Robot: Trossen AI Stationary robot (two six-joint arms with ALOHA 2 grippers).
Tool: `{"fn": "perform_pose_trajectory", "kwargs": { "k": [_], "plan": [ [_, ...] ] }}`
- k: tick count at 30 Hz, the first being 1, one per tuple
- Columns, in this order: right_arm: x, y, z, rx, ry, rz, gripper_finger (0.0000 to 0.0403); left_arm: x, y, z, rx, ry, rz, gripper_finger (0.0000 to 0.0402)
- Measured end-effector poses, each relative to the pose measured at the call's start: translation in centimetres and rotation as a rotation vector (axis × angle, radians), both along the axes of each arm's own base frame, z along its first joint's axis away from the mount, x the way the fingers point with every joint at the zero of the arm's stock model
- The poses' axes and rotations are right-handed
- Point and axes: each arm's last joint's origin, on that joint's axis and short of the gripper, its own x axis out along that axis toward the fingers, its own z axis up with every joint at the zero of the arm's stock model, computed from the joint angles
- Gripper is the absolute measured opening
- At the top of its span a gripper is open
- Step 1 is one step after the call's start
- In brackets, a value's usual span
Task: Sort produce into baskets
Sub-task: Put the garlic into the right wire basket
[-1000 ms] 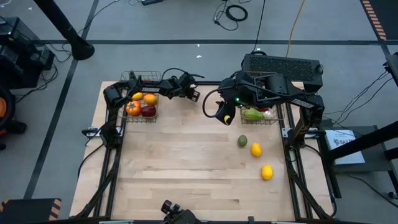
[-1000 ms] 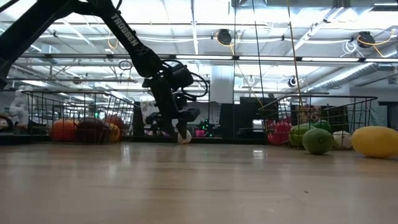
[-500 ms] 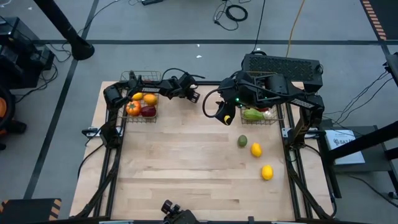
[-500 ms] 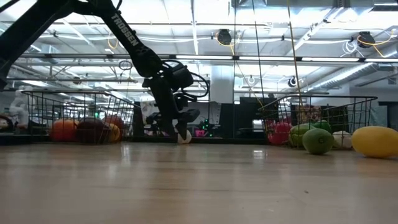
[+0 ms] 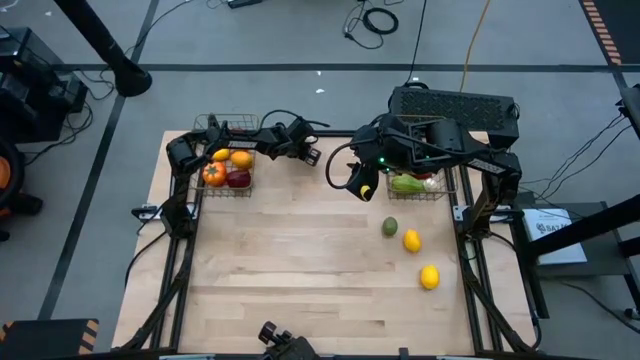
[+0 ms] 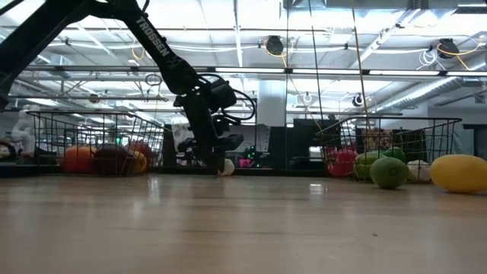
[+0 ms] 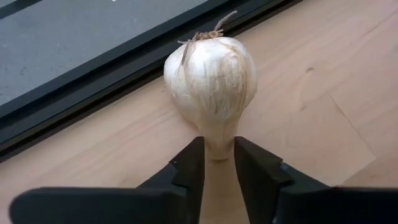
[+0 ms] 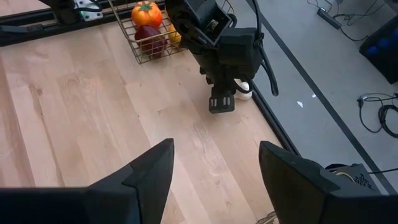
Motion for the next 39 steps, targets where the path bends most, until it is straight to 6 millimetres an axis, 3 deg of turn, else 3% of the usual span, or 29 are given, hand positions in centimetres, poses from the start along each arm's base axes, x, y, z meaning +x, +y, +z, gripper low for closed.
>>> {"fn": "perform_pose_trajectory", "kwargs": {
  "k": [19,27,33,39],
  "plan": [
    [0.0,0.0,0.0,0.0,0.0,0.0,0.0226,0.0,0.0,0.0,0.011,0.016,-0.037,0.001],
    [0.0,0.0,0.0,-0.001,0.002,0.002,0.0226,0.0,-0.6,0.5,-0.045,-0.002,-0.096,0.0003],
    [0.0,0.0,0.0,-0.001,0.007,0.003,0.0226,0.5,-2.5,2.6,-0.065,-0.033,-0.193,0.0001],
    [-0.3,0.0,-0.2,0.003,0.033,-0.004,0.0226,1.7,-6.0,6.0,-0.035,-0.113,-0.339,0.0001]
  ]
}}
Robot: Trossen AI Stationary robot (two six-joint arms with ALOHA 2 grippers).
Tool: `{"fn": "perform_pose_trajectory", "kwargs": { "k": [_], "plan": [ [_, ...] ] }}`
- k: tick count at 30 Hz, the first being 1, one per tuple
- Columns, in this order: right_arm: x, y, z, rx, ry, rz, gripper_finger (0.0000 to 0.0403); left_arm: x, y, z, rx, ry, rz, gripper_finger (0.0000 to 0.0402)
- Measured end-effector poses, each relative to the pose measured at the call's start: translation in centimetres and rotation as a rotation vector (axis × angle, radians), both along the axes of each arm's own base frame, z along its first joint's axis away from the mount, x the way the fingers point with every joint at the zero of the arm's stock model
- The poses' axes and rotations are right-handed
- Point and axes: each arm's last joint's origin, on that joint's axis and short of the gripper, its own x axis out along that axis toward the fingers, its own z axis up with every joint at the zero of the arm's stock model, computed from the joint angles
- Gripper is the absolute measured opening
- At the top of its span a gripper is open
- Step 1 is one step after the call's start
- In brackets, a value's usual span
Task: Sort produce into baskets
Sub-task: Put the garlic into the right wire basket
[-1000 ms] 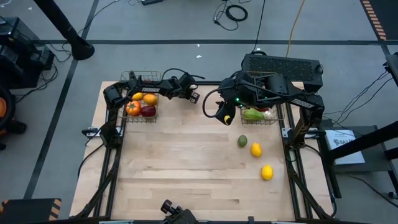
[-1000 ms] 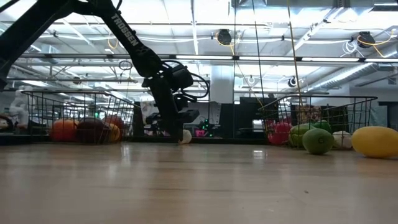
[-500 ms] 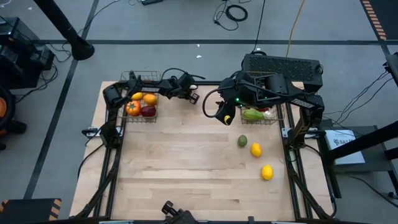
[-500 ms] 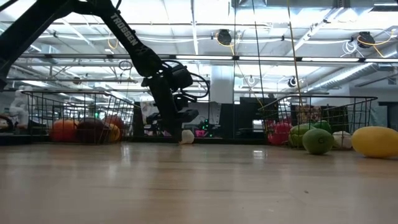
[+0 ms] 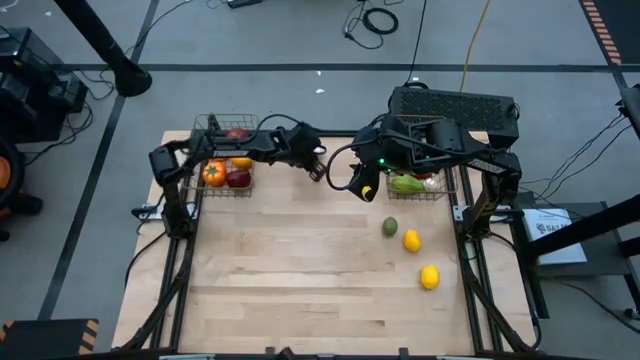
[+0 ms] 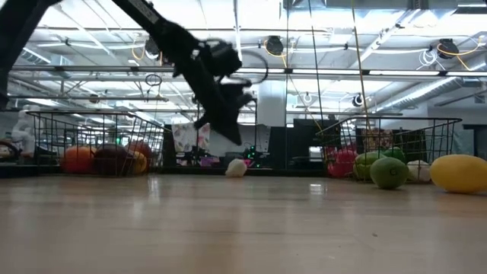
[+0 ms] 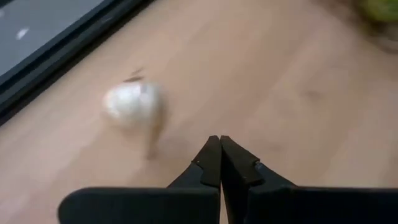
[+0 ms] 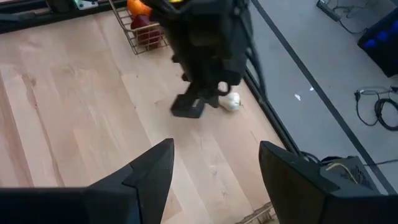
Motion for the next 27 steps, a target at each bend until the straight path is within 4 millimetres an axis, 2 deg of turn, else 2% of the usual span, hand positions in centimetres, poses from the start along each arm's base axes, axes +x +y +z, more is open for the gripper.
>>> {"fn": "perform_pose_trajectory", "kwargs": {
  "k": [4,7,9,11,17,22,27],
  "plan": [
    [-0.2,0.3,-0.1,-0.012,0.016,-0.022,0.0226,0.1,-2.3,1.4,0.035,0.025,-0.035,0.0002],
    [-0.2,0.7,-0.9,-0.065,0.072,-0.04,0.0226,-0.5,-2.9,1.8,0.178,0.14,0.09,0.0004],
    [0.0,1.1,-1.4,-0.072,0.094,-0.048,0.0226,-0.8,-2.2,1.6,0.247,0.184,0.142,0.0004],
    [0.1,1.6,-1.8,-0.066,0.103,-0.037,0.0226,-0.7,-1.2,0.9,0.245,0.175,0.167,0.0004],
    [0.2,3.2,-2.4,-0.069,0.12,0.0,0.0226,-0.9,1.9,-2.9,0.122,0.18,0.221,0.0005],
    [0.1,4.0,-2.3,-0.075,0.115,0.024,0.0226,-0.9,2.8,-4.5,0.064,0.174,0.231,0.0006],
    [0.1,4.4,-2.3,-0.074,0.109,0.035,0.0226,0.0,3.2,-5.7,0.038,0.109,0.19,0.0006]
  ]
}}
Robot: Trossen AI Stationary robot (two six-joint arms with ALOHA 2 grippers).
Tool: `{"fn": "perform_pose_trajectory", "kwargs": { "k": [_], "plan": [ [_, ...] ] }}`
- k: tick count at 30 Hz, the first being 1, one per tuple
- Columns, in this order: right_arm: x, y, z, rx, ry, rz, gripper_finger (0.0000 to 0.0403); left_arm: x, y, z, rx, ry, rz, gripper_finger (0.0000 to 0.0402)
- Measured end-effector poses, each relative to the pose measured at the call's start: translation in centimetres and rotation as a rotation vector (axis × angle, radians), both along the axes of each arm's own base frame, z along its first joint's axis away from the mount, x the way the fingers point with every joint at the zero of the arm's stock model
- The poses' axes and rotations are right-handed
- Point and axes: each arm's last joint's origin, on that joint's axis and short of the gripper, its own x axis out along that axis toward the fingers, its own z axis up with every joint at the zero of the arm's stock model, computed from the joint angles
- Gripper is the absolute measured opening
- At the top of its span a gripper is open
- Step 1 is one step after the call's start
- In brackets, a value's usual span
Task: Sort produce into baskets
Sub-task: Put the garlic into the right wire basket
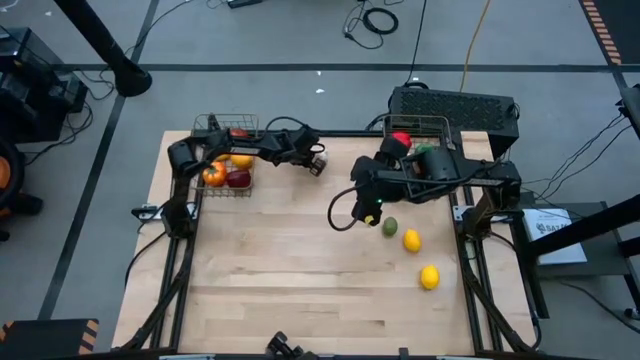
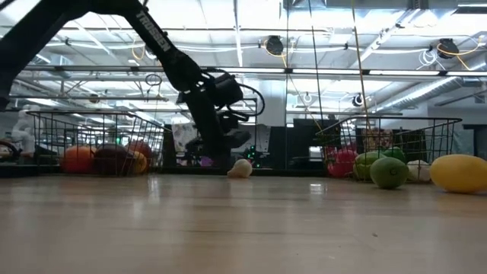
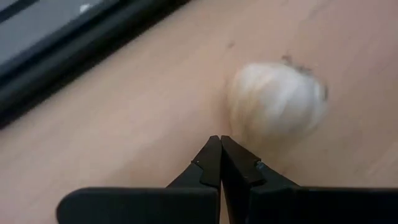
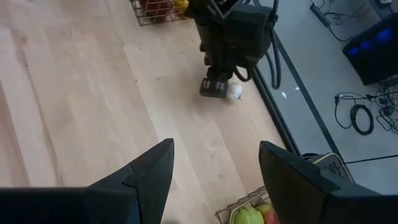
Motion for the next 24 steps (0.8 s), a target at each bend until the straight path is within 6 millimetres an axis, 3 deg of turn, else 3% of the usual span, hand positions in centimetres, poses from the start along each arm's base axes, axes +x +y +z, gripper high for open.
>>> {"fn": "perform_pose_trajectory", "kwargs": {
  "k": [9,15,19,24],
  "plan": [
    [0.0,0.1,0.1,-0.031,-0.02,-0.028,0.0226,0.7,-0.6,-0.6,-0.01,-0.016,-0.124,0.0006],
    [0.1,-0.8,-0.3,-0.219,-0.048,-0.176,0.0226,0.9,-1.8,0.4,-0.021,-0.006,-0.185,0.0006],
    [0.7,-2.2,-1.7,-0.251,0.01,-0.225,0.0226,-0.1,-3.3,2.6,-0.035,0.067,-0.192,0.0006],
    [2.1,-5.9,-5.2,-0.298,0.139,-0.283,0.0226,-1.9,-5.5,8.2,0.157,0.081,-0.151,0.0006]
  ]
}}
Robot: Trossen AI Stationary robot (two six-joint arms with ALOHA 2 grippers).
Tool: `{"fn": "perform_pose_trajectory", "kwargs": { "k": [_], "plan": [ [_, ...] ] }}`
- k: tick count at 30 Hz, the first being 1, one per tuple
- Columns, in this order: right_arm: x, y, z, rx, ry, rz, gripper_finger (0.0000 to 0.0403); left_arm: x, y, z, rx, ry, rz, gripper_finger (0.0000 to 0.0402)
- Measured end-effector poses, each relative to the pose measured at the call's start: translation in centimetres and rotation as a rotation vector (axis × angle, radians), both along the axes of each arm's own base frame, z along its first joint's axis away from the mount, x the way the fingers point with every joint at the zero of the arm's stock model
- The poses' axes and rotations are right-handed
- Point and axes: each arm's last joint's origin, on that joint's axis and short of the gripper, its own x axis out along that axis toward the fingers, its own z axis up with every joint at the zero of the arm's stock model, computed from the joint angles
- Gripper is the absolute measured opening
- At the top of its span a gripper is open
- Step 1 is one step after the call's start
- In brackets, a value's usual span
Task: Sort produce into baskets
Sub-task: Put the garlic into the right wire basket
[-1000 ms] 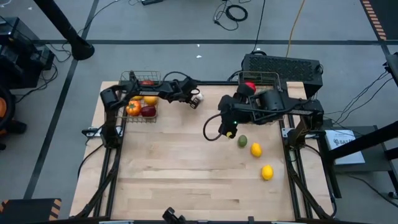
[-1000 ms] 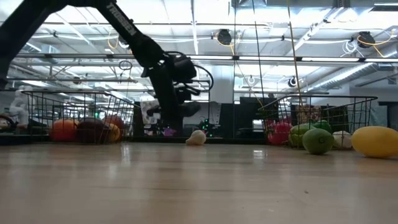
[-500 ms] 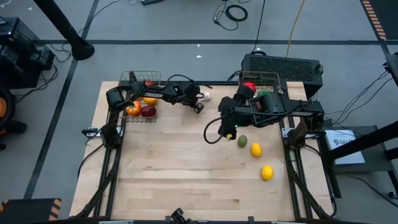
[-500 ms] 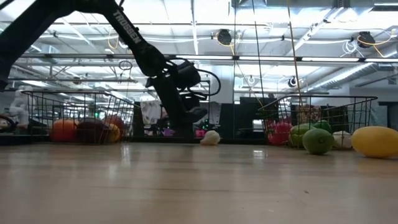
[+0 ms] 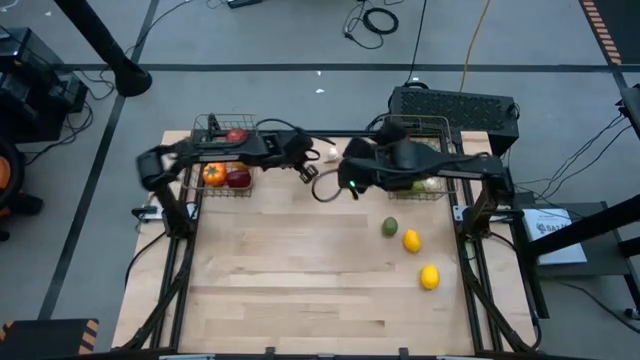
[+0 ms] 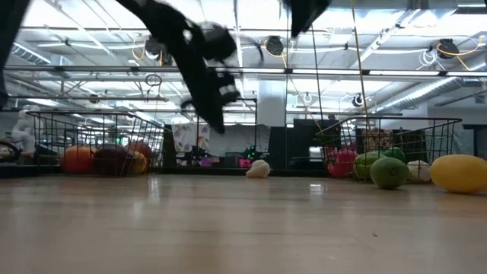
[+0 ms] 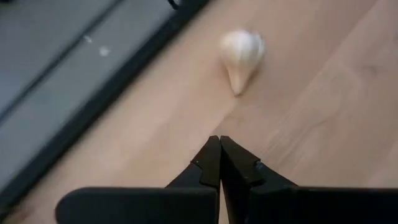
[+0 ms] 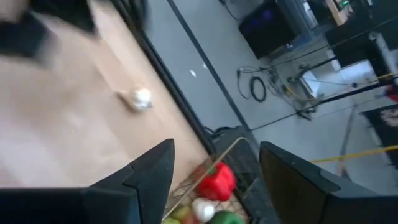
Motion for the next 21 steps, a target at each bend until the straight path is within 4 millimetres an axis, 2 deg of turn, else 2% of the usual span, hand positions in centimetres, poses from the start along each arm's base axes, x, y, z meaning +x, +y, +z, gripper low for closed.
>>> {"fn": "perform_pose_trajectory", "kwargs": {
  "k": [3,6,9,12,16,21],
  "plan": [
    [1.0,-2.5,-2.3,-0.023,0.066,0.007,0.0226,-2.6,-1.2,3.0,0.069,0.002,0.039,0.0006],
    [2.2,-5.0,-4.7,-0.009,0.105,0.069,0.0226,-6.1,-2.1,5.2,0.142,-0.015,0.159,0.0006],
    [3.3,-7.6,-6.8,0.081,0.068,0.204,0.0226,-9.9,-3.1,6.7,0.204,-0.069,0.271,0.0006],
    [3.9,-10.0,-8.2,0.115,0.002,0.314,0.0226,-12.9,-4.2,7.8,0.218,-0.151,0.283,0.0006],
    [4.5,-13.2,-9.5,0.026,0.012,0.361,0.0226,-15.6,-5.8,8.9,0.21,-0.259,0.248,0.0006],
    [5.1,-16.2,-12.6,0.05,0.141,0.511,0.0233,-17.4,-7.3,9.6,0.21,-0.343,0.201,0.0006]
  ]
}}
